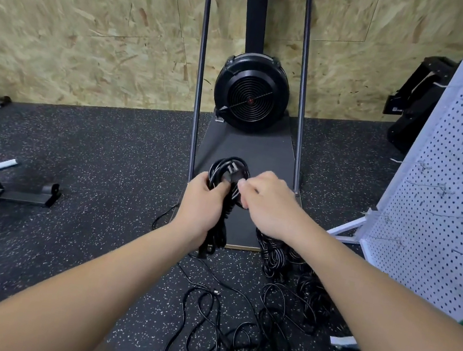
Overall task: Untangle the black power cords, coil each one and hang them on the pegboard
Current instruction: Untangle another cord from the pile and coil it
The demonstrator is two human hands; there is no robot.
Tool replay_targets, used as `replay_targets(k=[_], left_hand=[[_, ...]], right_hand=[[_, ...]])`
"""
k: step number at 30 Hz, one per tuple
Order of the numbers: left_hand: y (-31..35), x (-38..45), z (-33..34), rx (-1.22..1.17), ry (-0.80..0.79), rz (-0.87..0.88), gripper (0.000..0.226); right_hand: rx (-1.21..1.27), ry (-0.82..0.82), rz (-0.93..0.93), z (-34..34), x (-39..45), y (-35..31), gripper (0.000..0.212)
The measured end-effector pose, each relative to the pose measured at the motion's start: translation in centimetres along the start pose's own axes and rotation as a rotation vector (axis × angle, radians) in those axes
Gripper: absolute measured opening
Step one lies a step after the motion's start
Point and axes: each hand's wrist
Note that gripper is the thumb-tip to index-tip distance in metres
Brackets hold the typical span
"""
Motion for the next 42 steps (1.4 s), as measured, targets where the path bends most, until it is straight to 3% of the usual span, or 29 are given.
replay_targets(k=[3, 8, 12, 15, 17, 20, 23, 27, 31, 38, 42], left_hand=[[-0.1, -0.8, 0.3, 0.026, -0.047, 0.012, 0.014], [0.0, -0.9, 0.4, 0.149, -0.073, 0.150, 0.009], [-0.3, -1.4, 0.4, 0.265, -0.139, 0.233, 0.007], [-0.4, -1.8, 0.5, 0.297, -0.156, 0.262, 0.021], [-0.3, -1.7, 0.5, 0.310, -0.190, 0.271, 0.035], [-0.2, -1.3, 0.6, 0.329, -0.223, 0.269, 0.027], [0.0, -1.2, 0.6, 0.300, -0.260, 0.231, 0.027], [0.3, -1.6, 0.6, 0.205, -0.316, 0.151, 0.032], [0.7, -2.0, 0.6, 0.160, -0.331, 0.093, 0.028], [0.9, -2.2, 0.4, 0.186, -0.358, 0.210, 0.017], [1.4, -2.2, 0.5, 0.132, -0.406, 0.145, 0.022]], right_hand=[[0.155, -0.107, 0.037, 0.1, -0.5, -0.1, 0.053], [0.398, -0.142, 0.199, -0.6, -0.5, 0.2, 0.040], [0.568, -0.269, 0.252, -0.7, 0.3, 1.1, 0.034], [0.774, -0.372, 0.354, -0.7, 0.4, 2.0, 0.013], [0.858, -0.376, 0.391, -0.7, 0.4, 2.7, 0.022], [0.885, -0.273, 0.401, -0.4, 0.6, 3.6, 0.051], [0.812, -0.149, 0.306, 0.2, 0.6, 4.0, 0.063], [0.763, -0.142, 0.067, 1.1, 0.5, 3.9, 0.031], [0.786, -0.171, 0.043, 1.3, 0.8, 4.0, 0.014], [0.839, -0.172, 0.119, 1.1, 1.5, 3.3, 0.018], [0.783, -0.148, 0.143, 0.7, 1.3, 3.0, 0.013]])
Point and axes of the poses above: each hand's wrist, its own x-axis towards the middle knuckle, its own z-axis out of the palm, y = z × x, and after that the axes turned 14 degrees about -x, right-handed
